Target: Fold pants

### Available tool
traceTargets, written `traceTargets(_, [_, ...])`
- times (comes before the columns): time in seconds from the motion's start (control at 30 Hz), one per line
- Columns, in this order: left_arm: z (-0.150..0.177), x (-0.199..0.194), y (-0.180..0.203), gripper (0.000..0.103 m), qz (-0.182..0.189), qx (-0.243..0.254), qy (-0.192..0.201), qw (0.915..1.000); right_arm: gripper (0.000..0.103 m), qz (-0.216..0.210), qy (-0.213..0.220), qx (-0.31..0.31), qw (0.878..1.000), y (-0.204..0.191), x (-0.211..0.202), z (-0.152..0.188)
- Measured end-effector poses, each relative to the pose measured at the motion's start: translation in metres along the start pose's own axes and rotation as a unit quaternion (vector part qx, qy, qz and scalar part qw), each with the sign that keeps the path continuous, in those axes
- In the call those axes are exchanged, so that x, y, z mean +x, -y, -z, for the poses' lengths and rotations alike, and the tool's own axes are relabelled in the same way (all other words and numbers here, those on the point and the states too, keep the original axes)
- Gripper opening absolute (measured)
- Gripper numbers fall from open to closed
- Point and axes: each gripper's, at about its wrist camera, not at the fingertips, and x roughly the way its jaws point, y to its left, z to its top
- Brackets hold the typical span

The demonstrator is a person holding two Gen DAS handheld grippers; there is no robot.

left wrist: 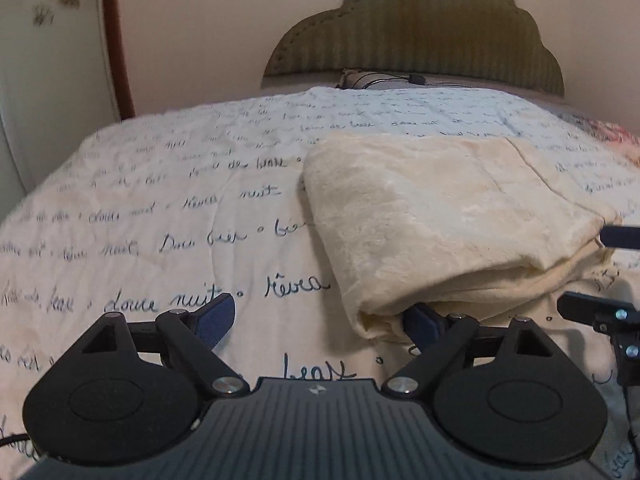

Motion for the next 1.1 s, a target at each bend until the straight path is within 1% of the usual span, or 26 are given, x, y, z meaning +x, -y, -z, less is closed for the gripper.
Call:
traceTargets(0.03, [0.001, -0.002, -0.001, 0.089, 0.000, -0.005, 0.000, 1.0000, 0.088, 0.001, -0.002, 0.001, 1.000, 0.004, -0.001, 0.003])
traceTargets(0.07, [0.003, -0.004, 0.001, 0.089, -0.005, 0.001, 0.006, 1.0000, 0.088, -0.001, -0.001, 0.004, 1.000, 0.008, -0.003, 0.005])
traceTargets(0.13, [0.003, -0.012, 0.009, 0.089, -0.020, 0.021, 0.031, 0.9991, 0.088, -0.010, 0.008, 0.025, 1.000, 0.022, -0.011, 0.009])
traceTargets(0.2, [-0.001, -0.017, 0.016, 0.088, -0.025, 0.033, 0.055, 0.9976, 0.088, -0.015, 0.017, 0.062, 0.998, 0.040, -0.017, 0.011])
traceTargets(0.27, [-0.006, -0.013, 0.021, 0.089, -0.032, 0.039, 0.060, 0.9969, 0.088, -0.018, 0.027, 0.114, 0.993, 0.063, -0.018, 0.013])
traceTargets(0.33, [-0.010, -0.008, 0.022, 0.089, -0.042, 0.031, 0.057, 0.9970, 0.088, -0.026, 0.040, 0.169, 0.984, 0.085, -0.016, 0.013])
traceTargets(0.4, [-0.009, -0.008, 0.020, 0.089, -0.048, 0.026, 0.057, 0.9969, 0.088, -0.037, 0.051, 0.200, 0.978, 0.098, -0.012, 0.010])
traceTargets(0.47, [-0.005, -0.008, 0.018, 0.089, -0.063, 0.034, 0.055, 0.9959, 0.086, -0.038, 0.051, 0.202, 0.977, 0.104, -0.003, 0.005])
traceTargets(0.5, [-0.003, -0.008, 0.017, 0.089, -0.066, 0.033, 0.053, 0.9959, 0.079, -0.032, 0.043, 0.196, 0.979, 0.105, 0.003, 0.003])
traceTargets(0.53, [-0.002, -0.007, 0.014, 0.089, -0.064, 0.031, 0.050, 0.9962, 0.074, -0.022, 0.028, 0.183, 0.982, 0.106, 0.011, 0.001])
traceTargets(0.6, [0.001, -0.005, 0.013, 0.088, -0.063, 0.040, 0.042, 0.9963, 0.075, 0.034, -0.004, 0.131, 0.991, 0.101, 0.025, 0.003])
traceTargets(0.63, [0.004, -0.004, 0.015, 0.088, -0.066, 0.049, 0.043, 0.9957, 0.075, 0.048, -0.009, 0.123, 0.991, 0.104, 0.028, 0.008])
traceTargets(0.7, [0.008, -0.003, 0.021, 0.088, -0.074, 0.075, 0.041, 0.9936, 0.077, 0.037, -0.014, 0.158, 0.987, 0.115, 0.030, 0.016])
traceTargets(0.73, [0.009, -0.004, 0.026, 0.088, -0.077, 0.100, 0.044, 0.9910, 0.077, 0.032, -0.016, 0.173, 0.984, 0.119, 0.029, 0.017])
traceTargets(0.77, [0.009, -0.008, 0.029, 0.088, -0.082, 0.122, 0.057, 0.9874, 0.077, 0.030, -0.014, 0.184, 0.982, 0.121, 0.027, 0.016])
traceTargets(0.83, [0.011, -0.017, 0.033, 0.089, -0.084, 0.158, 0.071, 0.9813, 0.077, 0.015, 0.006, 0.191, 0.981, 0.122, 0.020, 0.010])
traceTargets(0.9, [0.011, -0.025, 0.030, 0.089, -0.077, 0.164, 0.069, 0.9809, 0.077, -0.008, 0.021, 0.187, 0.982, 0.118, 0.018, 0.001])
traceTargets(0.93, [0.011, -0.029, 0.026, 0.089, -0.075, 0.162, 0.069, 0.9815, 0.077, -0.014, 0.023, 0.174, 0.984, 0.115, 0.020, -0.003])
traceTargets(0.97, [0.010, -0.034, 0.022, 0.089, -0.078, 0.155, 0.072, 0.9821, 0.077, -0.012, 0.017, 0.154, 0.988, 0.111, 0.026, -0.007])
traceTargets(1.0, [0.007, -0.039, 0.016, 0.090, -0.078, 0.145, 0.076, 0.9835, 0.078, -0.002, 0.001, 0.129, 0.992, 0.106, 0.034, -0.008])
traceTargets(1.03, [0.003, -0.045, 0.011, 0.090, -0.074, 0.131, 0.082, 0.9852, 0.087, 0.018, -0.023, 0.094, 0.995, 0.103, 0.047, -0.008])
traceTargets(1.07, [-0.003, -0.051, 0.005, 0.092, -0.067, 0.115, 0.091, 0.9869, 0.095, 0.027, -0.028, 0.077, 0.996, 0.104, 0.054, -0.004])
traceTargets(1.1, [-0.010, -0.055, -0.001, 0.094, -0.060, 0.100, 0.103, 0.9878, 0.099, 0.031, -0.030, 0.088, 0.995, 0.111, 0.057, -0.001])
